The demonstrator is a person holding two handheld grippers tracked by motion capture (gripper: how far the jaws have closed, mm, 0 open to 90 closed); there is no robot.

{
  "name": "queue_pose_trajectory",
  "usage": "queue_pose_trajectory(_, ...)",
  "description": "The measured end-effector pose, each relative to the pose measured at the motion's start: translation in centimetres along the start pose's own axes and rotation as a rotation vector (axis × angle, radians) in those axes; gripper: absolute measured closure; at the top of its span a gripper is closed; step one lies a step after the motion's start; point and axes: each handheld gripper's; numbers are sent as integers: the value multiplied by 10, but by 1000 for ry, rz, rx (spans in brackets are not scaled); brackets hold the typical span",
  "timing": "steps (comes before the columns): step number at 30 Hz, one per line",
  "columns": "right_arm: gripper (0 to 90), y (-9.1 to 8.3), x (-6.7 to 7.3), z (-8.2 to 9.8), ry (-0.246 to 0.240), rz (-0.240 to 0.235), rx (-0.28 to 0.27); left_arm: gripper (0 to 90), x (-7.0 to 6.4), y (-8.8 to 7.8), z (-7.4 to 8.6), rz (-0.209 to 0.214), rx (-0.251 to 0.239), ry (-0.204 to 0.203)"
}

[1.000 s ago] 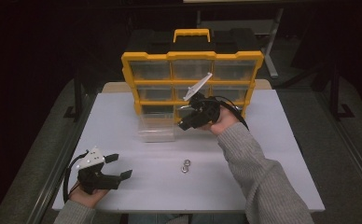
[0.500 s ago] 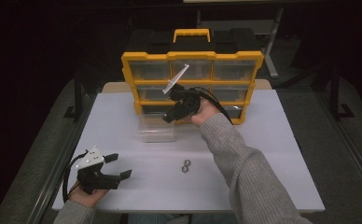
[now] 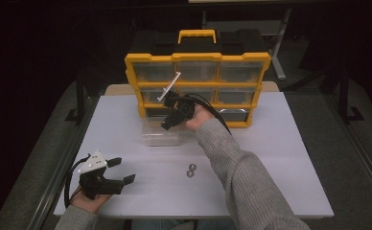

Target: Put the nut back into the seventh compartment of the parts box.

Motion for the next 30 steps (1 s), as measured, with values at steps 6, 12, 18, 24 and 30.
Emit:
queue_pose_trajectory(6, 647, 6, -5, -1, 26, -18, -12, 173, 0, 0, 0, 2, 3, 2)
queue_pose_trajectory(12, 611, 0, -10, 1, 41, -5, -39, 173, 1, 0, 1, 2, 3, 2)
queue_pose_trajectory(18, 577, -20, -10, 10, 37, -21, -84, 173, 0, 0, 0, 2, 4, -3)
queue_pose_trajectory(24, 545, -38, -6, 32, 18, -18, -116, 173, 0, 0, 0, 3, 4, -2)
queue_pose_trajectory(30, 508, -48, -3, 58, 11, -11, -127, 173, 0, 0, 0, 2, 6, -3)
Point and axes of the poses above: each handheld gripper's, and its own axes: y roughly forward along the jaws, z roughly out of its underside, x roughly to its left, and after that the axes turned 12 degrees about y, right-handed
